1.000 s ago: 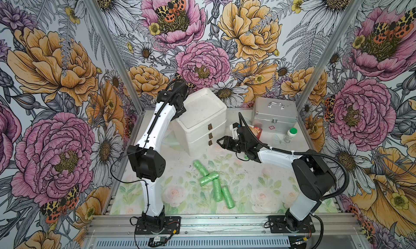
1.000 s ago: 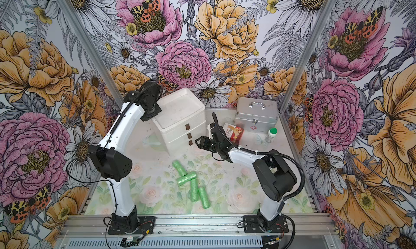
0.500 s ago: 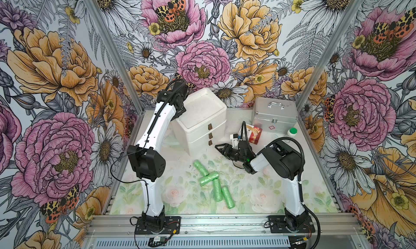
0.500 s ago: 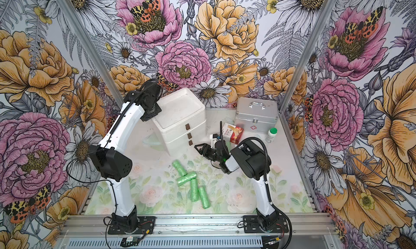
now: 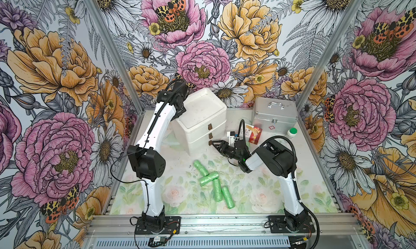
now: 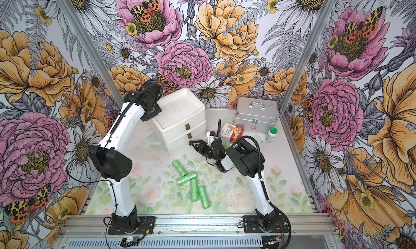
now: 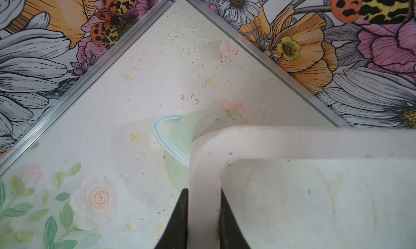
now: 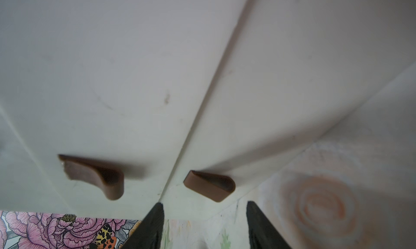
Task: Sort the rolls of trash bags by color and place them into the drawer
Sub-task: Open the drawer in the storage box.
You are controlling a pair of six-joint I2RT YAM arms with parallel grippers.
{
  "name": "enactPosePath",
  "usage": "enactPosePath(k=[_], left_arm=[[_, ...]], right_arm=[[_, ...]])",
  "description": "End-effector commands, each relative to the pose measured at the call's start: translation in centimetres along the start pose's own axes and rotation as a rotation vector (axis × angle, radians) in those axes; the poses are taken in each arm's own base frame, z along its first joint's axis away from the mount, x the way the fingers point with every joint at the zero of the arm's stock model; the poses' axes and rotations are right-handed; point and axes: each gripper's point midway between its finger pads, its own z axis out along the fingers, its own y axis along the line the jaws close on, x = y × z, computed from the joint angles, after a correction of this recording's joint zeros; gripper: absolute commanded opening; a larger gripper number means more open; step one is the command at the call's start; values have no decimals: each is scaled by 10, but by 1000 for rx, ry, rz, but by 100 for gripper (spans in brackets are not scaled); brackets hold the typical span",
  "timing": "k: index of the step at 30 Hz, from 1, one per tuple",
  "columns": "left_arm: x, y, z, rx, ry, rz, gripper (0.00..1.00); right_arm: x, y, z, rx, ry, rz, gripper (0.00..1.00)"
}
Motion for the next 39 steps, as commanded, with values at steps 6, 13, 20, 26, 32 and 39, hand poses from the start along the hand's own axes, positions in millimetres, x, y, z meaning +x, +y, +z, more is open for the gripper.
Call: enactPosePath(k=[6,13,20,26,32,39], left_arm=[[63,0,19,-48,235,30,0],[57,5,15,-42,226,19,0],[55,13,13,-49,226,11,0],[56,13,14,-49,231,11,0],[56,12,14,-46,231,11,0],[58,11,15,-48,237,14,0]], right_arm=[[4,-3,20,13,-24,-15,59],[-8,-3,27,26,-50,-30,58],[-21,-2,24,32,-84,-45,54],[-31,3,24,22,-101,-54,46],[-33,9,28,6,-100,-53,37],[-30,13,26,-10,-98,-58,14]])
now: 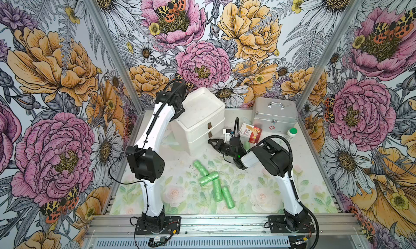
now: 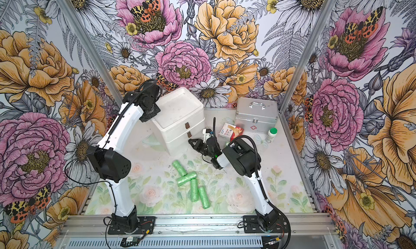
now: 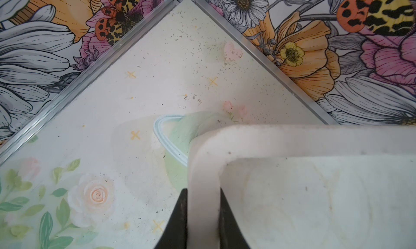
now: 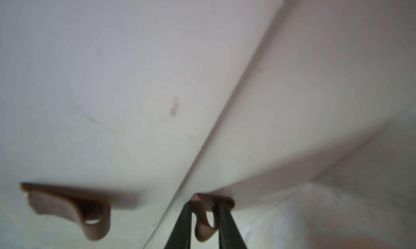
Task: Sort the rolls of trash bags by color and place them into the drawer
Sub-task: Open the drawer in the storage box.
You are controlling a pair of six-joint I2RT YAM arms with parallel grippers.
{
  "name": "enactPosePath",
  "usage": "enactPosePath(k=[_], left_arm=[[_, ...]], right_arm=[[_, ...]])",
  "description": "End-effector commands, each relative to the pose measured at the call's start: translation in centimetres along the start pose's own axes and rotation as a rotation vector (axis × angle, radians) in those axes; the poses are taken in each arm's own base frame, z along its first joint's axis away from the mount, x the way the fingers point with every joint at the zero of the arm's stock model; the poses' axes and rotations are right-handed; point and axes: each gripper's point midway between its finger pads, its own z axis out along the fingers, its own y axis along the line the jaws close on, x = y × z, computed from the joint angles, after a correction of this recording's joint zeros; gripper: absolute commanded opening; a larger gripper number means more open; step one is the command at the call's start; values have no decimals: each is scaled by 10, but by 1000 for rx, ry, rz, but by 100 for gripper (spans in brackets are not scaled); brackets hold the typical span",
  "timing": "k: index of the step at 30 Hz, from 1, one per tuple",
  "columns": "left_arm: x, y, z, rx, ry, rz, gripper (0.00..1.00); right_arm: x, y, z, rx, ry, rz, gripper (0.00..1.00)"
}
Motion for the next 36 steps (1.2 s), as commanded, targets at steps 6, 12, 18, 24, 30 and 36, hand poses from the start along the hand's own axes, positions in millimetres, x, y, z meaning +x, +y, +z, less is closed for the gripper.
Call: enactPosePath(k=[6,12,18,24,30,36], left_arm=[[59,7,15,-47,238,61,0],[59,7,16,-49,239,65,0],[59,6,17,-49,242,67,0],[59,5,17,-48,242,63,0],[60,4,16,-44,242,64,0],[60,6,16,-48,242,67,0]], right_arm=[[-17,12,-8,-4,-71,-42,0],[-19,18,-28,48,-69,-83,0],[-16,24,-55,111,-61,-111,0],[-8,23,-89,188,-49,-142,0],[-1,16,-113,255,-40,-155,1],[6,5,-134,317,-39,-159,2]])
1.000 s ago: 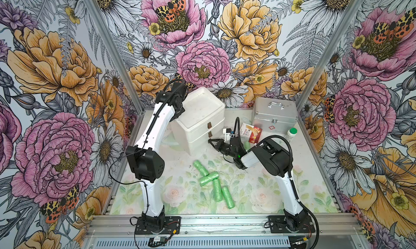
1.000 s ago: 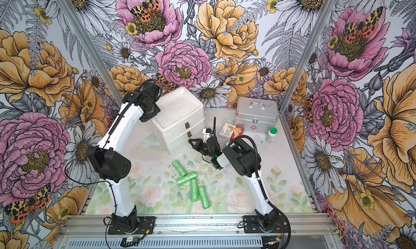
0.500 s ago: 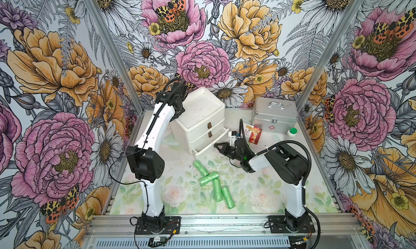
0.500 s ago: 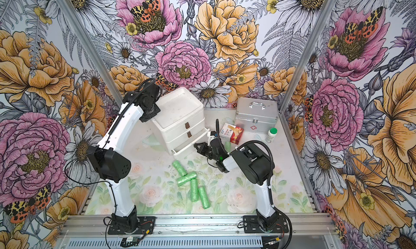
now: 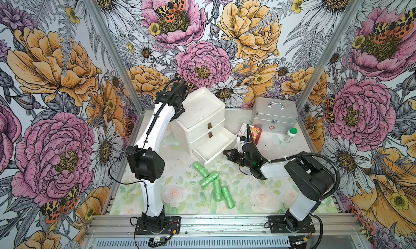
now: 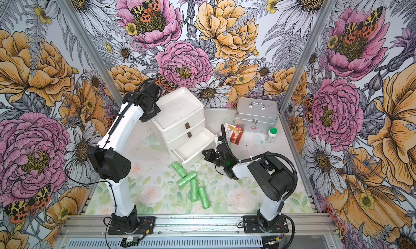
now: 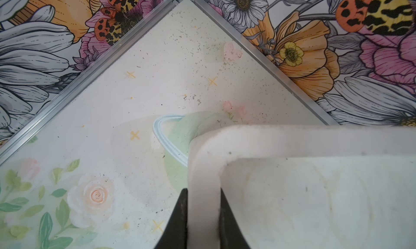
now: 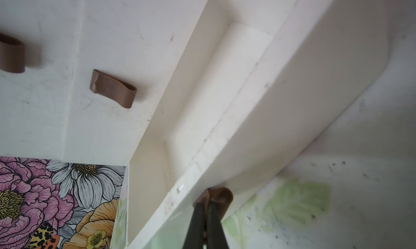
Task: Sort the rolls of trash bags by color and place them into the drawer
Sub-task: Open the drawer in the storage box, then pick up the roll of trash bags from the center of the board.
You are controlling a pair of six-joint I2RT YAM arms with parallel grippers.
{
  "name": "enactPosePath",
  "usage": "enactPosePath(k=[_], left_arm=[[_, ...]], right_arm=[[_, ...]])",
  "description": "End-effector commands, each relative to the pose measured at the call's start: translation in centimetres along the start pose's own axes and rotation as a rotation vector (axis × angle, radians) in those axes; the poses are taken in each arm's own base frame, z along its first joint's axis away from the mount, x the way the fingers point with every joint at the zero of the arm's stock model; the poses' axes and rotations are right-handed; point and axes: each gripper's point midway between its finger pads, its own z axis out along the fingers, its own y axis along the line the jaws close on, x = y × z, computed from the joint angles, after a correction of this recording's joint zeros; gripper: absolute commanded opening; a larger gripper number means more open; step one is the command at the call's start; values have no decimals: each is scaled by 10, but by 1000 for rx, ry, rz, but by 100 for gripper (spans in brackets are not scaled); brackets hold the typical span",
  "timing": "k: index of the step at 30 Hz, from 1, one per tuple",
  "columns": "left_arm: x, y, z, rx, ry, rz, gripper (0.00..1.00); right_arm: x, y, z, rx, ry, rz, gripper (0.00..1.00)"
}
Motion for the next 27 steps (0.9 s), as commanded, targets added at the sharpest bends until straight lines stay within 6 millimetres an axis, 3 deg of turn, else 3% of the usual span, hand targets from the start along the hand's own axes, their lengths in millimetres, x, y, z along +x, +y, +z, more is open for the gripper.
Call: enactPosePath(k=[1,6,12,19,22,27], left_arm=[[60,6,17,-49,242,64,0],[61,6,17,-51,244,62,0],[64,2,18,-51,248,66,0],[64,1,17,-49,243,67,0],[65,1,18,-51,246,71,0],[68,-1,19,-50,253,77,0]], right_arm=[[-17,-1,-15,22,-82,-36,2],[-12,-11,-25,66,-73,-43,5],[-18,-13,-34,113,-68,-47,39],[-46,-5,-61,290,-43,-209,54],[-58,-19,-71,419,-15,-269,61],[-64,-49,-70,524,66,-232,63]])
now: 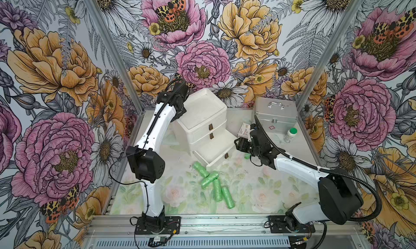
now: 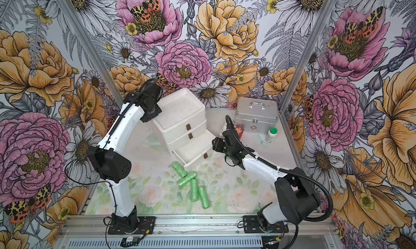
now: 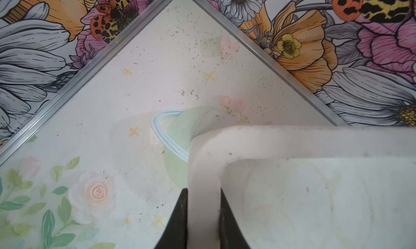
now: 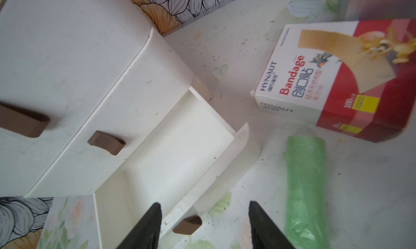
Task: Sort the rolls of trash bags by color and place them into the drawer
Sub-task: Pick up the roll of trash bags from the center of the board.
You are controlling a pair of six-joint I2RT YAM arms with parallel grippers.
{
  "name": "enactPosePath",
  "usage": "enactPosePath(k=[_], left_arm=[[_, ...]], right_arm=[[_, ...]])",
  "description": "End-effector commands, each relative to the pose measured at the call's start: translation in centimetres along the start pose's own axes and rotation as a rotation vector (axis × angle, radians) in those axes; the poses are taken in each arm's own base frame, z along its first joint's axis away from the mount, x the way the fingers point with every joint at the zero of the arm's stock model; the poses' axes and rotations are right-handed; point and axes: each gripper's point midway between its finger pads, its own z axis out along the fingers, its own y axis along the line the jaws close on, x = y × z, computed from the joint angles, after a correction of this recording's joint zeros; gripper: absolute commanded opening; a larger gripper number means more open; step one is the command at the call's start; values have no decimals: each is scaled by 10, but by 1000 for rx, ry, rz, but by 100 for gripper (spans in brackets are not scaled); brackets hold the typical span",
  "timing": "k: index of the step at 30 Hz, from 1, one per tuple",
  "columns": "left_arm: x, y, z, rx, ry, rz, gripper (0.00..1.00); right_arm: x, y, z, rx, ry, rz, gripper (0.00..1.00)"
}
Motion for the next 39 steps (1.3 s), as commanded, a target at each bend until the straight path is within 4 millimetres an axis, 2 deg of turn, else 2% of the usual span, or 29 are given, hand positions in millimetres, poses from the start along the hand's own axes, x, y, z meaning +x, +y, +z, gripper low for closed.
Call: enactPosePath(k=[1,5,9,21,30,34,39], left_arm=[[61,2,24,-57,240,53,0],[60,2,22,-55,237,53,0],[60,2,23,-55,238,52,0],[61,1,26,-59,244,54,0],[62,2,27,-63,247,56,0],[62,2,28,-63,249,55,0],[64,1,30,-66,255,59,0]], right_arm=[[29,-44,10,169,145,-41,63],[34,-64,19,226,178,-27,63],[36,-74,28,256,199,-27,63],[25,-93,46,297,211,-40,63],[25,-100,64,301,246,-39,60],[24,-100,66,299,247,-43,52],[26,-99,62,289,247,-38,31]])
